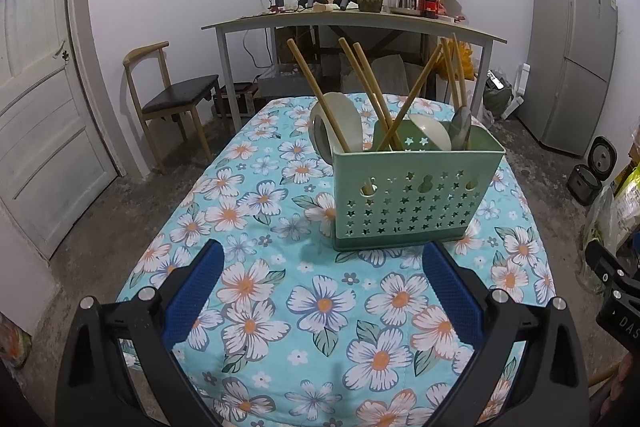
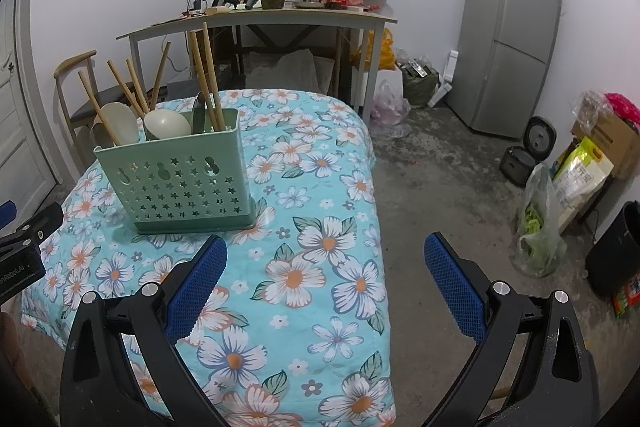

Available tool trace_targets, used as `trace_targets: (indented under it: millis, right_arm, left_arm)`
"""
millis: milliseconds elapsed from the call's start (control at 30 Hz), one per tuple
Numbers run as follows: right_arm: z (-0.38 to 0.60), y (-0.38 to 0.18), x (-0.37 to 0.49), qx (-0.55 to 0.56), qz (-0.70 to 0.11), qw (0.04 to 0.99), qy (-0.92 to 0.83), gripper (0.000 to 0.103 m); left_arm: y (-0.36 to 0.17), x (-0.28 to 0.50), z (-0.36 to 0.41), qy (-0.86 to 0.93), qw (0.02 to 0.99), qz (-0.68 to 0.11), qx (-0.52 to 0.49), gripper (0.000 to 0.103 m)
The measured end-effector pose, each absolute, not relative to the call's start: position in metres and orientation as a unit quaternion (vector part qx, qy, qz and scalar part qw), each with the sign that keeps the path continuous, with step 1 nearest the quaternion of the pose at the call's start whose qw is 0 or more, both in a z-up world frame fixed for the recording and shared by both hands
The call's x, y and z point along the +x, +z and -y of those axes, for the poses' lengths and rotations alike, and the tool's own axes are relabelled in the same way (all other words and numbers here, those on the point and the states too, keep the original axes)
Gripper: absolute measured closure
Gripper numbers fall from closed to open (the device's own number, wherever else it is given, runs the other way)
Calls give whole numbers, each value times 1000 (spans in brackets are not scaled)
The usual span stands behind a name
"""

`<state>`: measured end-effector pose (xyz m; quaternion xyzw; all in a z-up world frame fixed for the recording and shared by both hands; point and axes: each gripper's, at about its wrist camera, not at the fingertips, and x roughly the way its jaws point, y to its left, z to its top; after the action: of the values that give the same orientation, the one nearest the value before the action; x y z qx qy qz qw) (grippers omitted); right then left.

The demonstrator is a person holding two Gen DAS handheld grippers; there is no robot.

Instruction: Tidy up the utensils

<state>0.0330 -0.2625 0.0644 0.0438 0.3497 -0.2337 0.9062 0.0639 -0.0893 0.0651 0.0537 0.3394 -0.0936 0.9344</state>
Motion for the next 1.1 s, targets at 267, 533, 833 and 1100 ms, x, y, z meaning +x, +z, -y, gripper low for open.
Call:
trace_targets:
  millis: [267,533,833,1100]
  right_arm:
    - [263,64,33,44,-349,906,-234,8]
    - [261,63,34,44,-350,906,-232,8]
    - [261,63,35,44,-350,906,-232,8]
    - [260,63,35,44,-351,906,-232,8]
  left_arm:
    - [64,64,90,-94,934,-340,54,6]
    - [62,64,91,-95,933,-342,55,6]
    - [62,63,91,-94,933,-342,55,6]
    - [60,64,90,-95,933,-344,55,6]
